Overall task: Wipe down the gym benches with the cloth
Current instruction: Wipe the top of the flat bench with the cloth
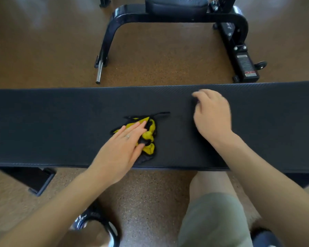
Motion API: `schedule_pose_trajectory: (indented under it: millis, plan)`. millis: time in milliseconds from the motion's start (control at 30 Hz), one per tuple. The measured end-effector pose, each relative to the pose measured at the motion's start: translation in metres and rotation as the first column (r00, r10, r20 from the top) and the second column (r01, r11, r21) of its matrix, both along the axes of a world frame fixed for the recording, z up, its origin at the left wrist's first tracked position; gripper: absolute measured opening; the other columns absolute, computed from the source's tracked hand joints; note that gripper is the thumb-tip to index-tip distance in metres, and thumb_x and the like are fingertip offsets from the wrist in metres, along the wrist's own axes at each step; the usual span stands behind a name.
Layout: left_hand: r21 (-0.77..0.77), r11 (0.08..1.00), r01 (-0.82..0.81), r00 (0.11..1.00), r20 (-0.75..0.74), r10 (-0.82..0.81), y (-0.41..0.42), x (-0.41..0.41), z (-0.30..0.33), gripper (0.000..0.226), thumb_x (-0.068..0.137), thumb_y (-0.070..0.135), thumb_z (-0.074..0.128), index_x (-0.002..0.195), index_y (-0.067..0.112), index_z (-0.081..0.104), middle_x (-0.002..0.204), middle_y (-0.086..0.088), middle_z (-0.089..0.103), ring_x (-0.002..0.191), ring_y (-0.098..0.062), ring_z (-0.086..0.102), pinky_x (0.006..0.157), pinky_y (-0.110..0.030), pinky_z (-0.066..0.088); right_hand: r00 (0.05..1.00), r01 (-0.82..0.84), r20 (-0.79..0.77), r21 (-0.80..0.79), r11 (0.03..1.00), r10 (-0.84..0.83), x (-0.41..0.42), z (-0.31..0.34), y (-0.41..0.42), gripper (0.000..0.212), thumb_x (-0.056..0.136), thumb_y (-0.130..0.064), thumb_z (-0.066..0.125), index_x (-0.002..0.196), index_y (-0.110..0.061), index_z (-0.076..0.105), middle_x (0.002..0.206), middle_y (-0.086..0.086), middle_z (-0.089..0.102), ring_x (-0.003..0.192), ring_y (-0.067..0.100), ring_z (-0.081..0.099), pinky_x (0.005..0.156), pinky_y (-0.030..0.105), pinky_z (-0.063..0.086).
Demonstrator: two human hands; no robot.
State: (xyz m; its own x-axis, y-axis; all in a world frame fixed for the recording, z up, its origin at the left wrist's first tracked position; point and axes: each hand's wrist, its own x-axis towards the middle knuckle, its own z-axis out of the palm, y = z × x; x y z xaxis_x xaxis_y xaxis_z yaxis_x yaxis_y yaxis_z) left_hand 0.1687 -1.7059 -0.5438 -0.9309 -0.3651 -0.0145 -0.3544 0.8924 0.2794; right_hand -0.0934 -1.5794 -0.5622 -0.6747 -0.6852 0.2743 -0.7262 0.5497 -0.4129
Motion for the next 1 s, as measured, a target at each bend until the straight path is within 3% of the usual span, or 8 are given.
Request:
schedule_pose_trajectory:
  millis: [100, 300, 433, 567, 667, 800, 900, 1000]
  plan:
    - [-0.006, 0.997, -0.077, 0.997, -0.001, 0.077, 0.013, -0.011, -0.004, 0.049, 0.107, 0.038, 0.033, 0.152, 0.021, 0.041, 0.165, 0.010, 0.025, 0.153, -0.005, 0.017, 0.127, -0.034, 0.012, 0.991, 0.122, -0.063, 0.052, 0.991, -0.118, -0.003, -0.007, 0.049, 0.037, 0.104, -0.016, 0.044, 0.135, -0.009, 0.063, 0.144, 0.011, 0.058, 0.137, 0.030, 0.050, 0.118, 0.049, 0.034]
    - [-0.004, 0.994, 0.110, 0.992, -0.069, -0.110, 0.088, -0.119, -0.019, 0.049, 0.107, 0.035, 0.035, 0.151, 0.013, 0.043, 0.164, -0.002, 0.035, 0.154, -0.016, 0.025, 0.127, -0.042, 0.018, 0.990, 0.134, -0.058, 0.038, 0.990, -0.132, 0.000, -0.010, 0.045, 0.036, 0.105, -0.016, 0.041, 0.134, -0.008, 0.061, 0.144, 0.012, 0.059, 0.138, 0.028, 0.050, 0.120, 0.050, 0.033]
    - [-0.014, 0.986, 0.163, 0.986, -0.028, -0.163, 0.066, -0.087, -0.008, 0.049, 0.106, 0.037, 0.036, 0.149, 0.016, 0.045, 0.164, 0.002, 0.036, 0.153, -0.012, 0.029, 0.127, -0.034, 0.019, 0.991, 0.133, -0.001, -0.041, 0.990, -0.134, 0.000, -0.011, 0.052, 0.037, 0.104, -0.008, 0.041, 0.136, -0.004, 0.059, 0.142, 0.014, 0.060, 0.138, 0.030, 0.051, 0.123, 0.048, 0.031]
    - [-0.002, 0.992, -0.126, 0.992, 0.019, 0.126, 0.013, -0.033, -0.001, 0.050, 0.108, 0.034, 0.038, 0.156, 0.019, 0.037, 0.162, 0.000, 0.038, 0.152, -0.016, 0.031, 0.126, -0.034, 0.019, 0.987, 0.155, 0.046, -0.080, 0.985, -0.151, 0.002, -0.006, 0.051, 0.036, 0.105, -0.006, 0.041, 0.137, -0.004, 0.058, 0.139, 0.014, 0.061, 0.134, 0.030, 0.053, 0.123, 0.048, 0.030]
    - [0.020, 0.959, -0.281, 0.959, -0.030, 0.282, 0.024, -0.065, -0.005, 0.048, 0.107, 0.030, 0.043, 0.152, 0.013, 0.041, 0.164, -0.004, 0.035, 0.154, -0.021, 0.026, 0.126, -0.044, 0.019, 0.989, 0.147, 0.023, -0.074, 0.986, -0.145, 0.004, -0.005, 0.046, 0.035, 0.105, -0.007, 0.042, 0.136, -0.005, 0.058, 0.136, 0.013, 0.063, 0.132, 0.031, 0.055, 0.123, 0.050, 0.030]
    - [0.042, 0.998, 0.040, 0.997, -0.069, -0.037, 0.092, -0.113, -0.011, 0.049, 0.107, 0.035, 0.043, 0.152, 0.016, 0.041, 0.167, 0.000, 0.028, 0.156, -0.015, 0.019, 0.128, -0.042, 0.013, 0.992, 0.126, 0.042, -0.187, 0.974, -0.120, 0.016, 0.008, 0.062, 0.034, 0.104, -0.011, 0.045, 0.134, -0.007, 0.059, 0.134, 0.010, 0.064, 0.129, 0.027, 0.056, 0.116, 0.046, 0.040]
    - [0.253, 0.962, 0.100, 0.993, -0.094, -0.078, 0.088, -0.103, -0.002, 0.060, 0.105, 0.038, 0.049, 0.158, 0.018, 0.031, 0.166, 0.004, 0.031, 0.154, -0.010, 0.022, 0.128, -0.040, 0.018, 0.995, 0.083, 0.071, -0.282, 0.956, -0.065, 0.044, 0.027, 0.083, 0.034, 0.103, -0.012, 0.047, 0.134, -0.007, 0.059, 0.134, 0.009, 0.062, 0.127, 0.024, 0.054, 0.110, 0.038, 0.043]
    - [0.538, 0.842, 0.029, 0.965, -0.234, 0.116, 0.064, -0.088, 0.028, 0.065, 0.099, 0.027, 0.054, 0.159, 0.018, 0.030, 0.162, 0.007, 0.036, 0.149, -0.003, 0.032, 0.124, -0.031, 0.026, 0.998, -0.035, 0.048, -0.184, 0.982, 0.044, 0.085, 0.028, 0.079, 0.043, 0.102, -0.024, 0.044, 0.139, -0.008, 0.060, 0.142, 0.017, 0.057, 0.135, 0.034, 0.049, 0.115, 0.045, 0.038]
